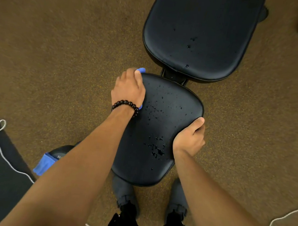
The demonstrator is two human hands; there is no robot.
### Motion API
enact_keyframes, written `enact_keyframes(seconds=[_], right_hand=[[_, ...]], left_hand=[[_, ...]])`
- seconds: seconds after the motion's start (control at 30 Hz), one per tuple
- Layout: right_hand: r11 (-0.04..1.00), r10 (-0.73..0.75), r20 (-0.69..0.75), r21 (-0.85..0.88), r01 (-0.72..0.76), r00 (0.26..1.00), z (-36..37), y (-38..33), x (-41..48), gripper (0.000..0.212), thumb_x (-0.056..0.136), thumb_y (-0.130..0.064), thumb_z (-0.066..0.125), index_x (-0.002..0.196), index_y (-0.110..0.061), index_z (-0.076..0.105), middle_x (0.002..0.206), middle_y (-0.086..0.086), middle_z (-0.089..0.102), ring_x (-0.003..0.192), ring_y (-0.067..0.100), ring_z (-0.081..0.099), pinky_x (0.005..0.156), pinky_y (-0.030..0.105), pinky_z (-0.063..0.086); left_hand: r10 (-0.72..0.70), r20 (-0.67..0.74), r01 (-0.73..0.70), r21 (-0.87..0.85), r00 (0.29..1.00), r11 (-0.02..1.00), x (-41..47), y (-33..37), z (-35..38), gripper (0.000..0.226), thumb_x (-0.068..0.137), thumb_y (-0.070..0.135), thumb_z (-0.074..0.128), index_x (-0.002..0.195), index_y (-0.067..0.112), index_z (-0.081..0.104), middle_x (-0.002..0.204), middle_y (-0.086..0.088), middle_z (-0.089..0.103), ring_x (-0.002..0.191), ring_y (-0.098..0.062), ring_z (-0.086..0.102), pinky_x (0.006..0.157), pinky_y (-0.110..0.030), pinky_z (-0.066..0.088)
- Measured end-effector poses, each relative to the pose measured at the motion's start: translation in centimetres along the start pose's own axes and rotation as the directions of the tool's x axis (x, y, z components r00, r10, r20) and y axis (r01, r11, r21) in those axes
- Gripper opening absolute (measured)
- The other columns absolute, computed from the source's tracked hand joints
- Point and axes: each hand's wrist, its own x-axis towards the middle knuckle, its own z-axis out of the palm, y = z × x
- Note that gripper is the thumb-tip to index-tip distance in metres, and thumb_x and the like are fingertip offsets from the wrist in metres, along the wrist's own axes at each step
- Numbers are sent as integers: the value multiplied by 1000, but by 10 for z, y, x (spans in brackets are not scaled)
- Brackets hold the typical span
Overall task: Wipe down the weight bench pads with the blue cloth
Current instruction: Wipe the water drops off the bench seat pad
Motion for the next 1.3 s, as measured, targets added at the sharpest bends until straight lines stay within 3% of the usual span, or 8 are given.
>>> enact_keyframes(seconds=[0.17,0.3,0.43,0.53,0.67,0.83,1.17,1.3], right_hand=[[1000,16,3,12,-16,1000,-4,-3,-2,58,108,-54,20,131,-21,61,102,0,63,95,22,53,83,32,34],[1000,16,15,9,-16,1000,-7,-8,-4,55,109,-50,21,134,-20,59,104,3,64,96,24,52,84,32,32],[1000,11,7,1,-11,1000,-5,-8,-4,56,108,-52,21,132,-21,61,118,10,69,112,34,60,84,34,35],[1000,29,11,-11,-29,1000,-5,-9,-4,56,108,-53,21,131,-22,62,118,10,69,113,35,59,86,37,37],[999,42,21,-32,-42,999,-7,-13,-5,56,108,-52,20,134,-23,60,121,10,68,117,34,56,97,42,40],[999,32,11,-41,-32,999,-5,-10,-2,57,108,-53,21,134,-22,61,120,11,69,117,36,58,96,42,42],[999,43,19,-27,-43,999,-2,-6,0,60,106,-57,20,130,-24,65,116,10,71,112,37,61,94,42,44],[999,43,22,-19,-43,999,-3,-7,0,61,106,-58,20,130,-24,65,117,10,71,113,36,61,95,42,45]], left_hand=[[394,151,-415,152,907,897,24,17,4,43,108,38,28,126,23,64,124,-1,71,117,-26,60,101,-42,44],[514,172,-537,136,840,833,11,-9,5,49,110,38,25,154,24,44,157,5,47,149,-16,37,127,-41,20],[487,159,-510,168,859,844,-27,-31,3,55,111,35,23,164,23,16,171,6,15,159,-19,5,130,-46,7],[457,164,-482,176,874,859,-68,-52,-2,57,111,33,23,165,21,11,173,5,7,160,-20,-3,129,-49,8],[396,200,-438,244,896,865,-138,-87,-5,58,109,31,30,164,18,17,172,2,12,160,-23,3,128,-51,16],[408,135,-429,300,903,852,-214,-126,-14,50,106,33,42,152,15,47,163,0,38,153,-24,32,113,-44,37],[373,202,-422,341,906,840,-101,-55,-2,63,109,38,29,165,17,8,172,-10,1,159,-32,-4,125,-55,18],[432,206,-478,330,878,814,-31,-8,6,60,109,41,24,165,22,8,173,-7,5,159,-32,3,123,-55,22]])
